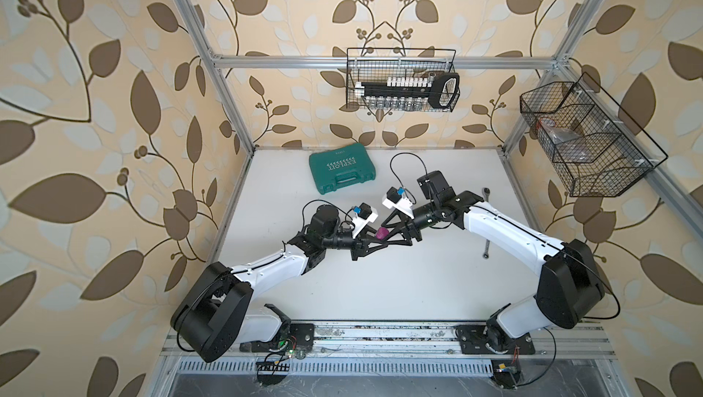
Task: Close the paint jar lid
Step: Screw the lid onto the paint jar.
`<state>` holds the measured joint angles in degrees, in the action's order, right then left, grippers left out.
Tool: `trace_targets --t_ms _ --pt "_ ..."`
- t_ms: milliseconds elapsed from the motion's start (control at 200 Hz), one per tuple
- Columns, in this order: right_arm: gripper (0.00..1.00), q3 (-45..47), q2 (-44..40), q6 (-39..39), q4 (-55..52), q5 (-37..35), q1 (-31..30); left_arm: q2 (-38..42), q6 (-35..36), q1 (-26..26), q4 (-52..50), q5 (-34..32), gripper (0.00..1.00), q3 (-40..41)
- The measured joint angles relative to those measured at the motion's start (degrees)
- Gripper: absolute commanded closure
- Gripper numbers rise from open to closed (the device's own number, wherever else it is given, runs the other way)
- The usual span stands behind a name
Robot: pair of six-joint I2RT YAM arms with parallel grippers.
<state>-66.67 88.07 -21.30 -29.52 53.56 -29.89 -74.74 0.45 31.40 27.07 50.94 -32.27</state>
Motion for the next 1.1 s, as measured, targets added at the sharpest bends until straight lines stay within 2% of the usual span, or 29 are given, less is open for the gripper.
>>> trace_targets --t_ms 150,440,595,665,725,935,1100 --pt "0.4 -0.22 0.09 -0.04 -0.26 -0.2 0.0 -0.02 0.02 0.0 -0.44 -0.02 1.0 0.0" --pt "0.63 -0.24 0.46 0.0 -0.7 -0.22 -0.22 -0.35 0.04 0.0 -1.51 -0.04 1.0 -0.2" --pt "0.65 -0.22 0.46 4.15 1.44 -3.69 -1.97 -0.7 0.04 -0.24 -2.1 -0.87 1.0 -0.33" --pt "0.65 0.02 0.46 8.2 3.69 -7.72 -3.43 -0.68 0.5 -0.37 -2.84 -2.89 1.0 -0.11" --pt "0.69 0.37 0.57 12.74 5.33 -11.15 -4.5 -0.63 1.03 -0.24 -2.82 -5.55 1.0 0.63" --pt "0.65 -0.68 6.88 31.54 10.47 -24.72 -10.16 -0.44 0.7 1.31 -3.34 -18.75 1.0 4.5" --pt "0.58 -1.49 11.06 41.35 12.81 -29.03 -12.26 -0.42 -1.42 2.27 -5.22 -26.03 1.0 5.86"
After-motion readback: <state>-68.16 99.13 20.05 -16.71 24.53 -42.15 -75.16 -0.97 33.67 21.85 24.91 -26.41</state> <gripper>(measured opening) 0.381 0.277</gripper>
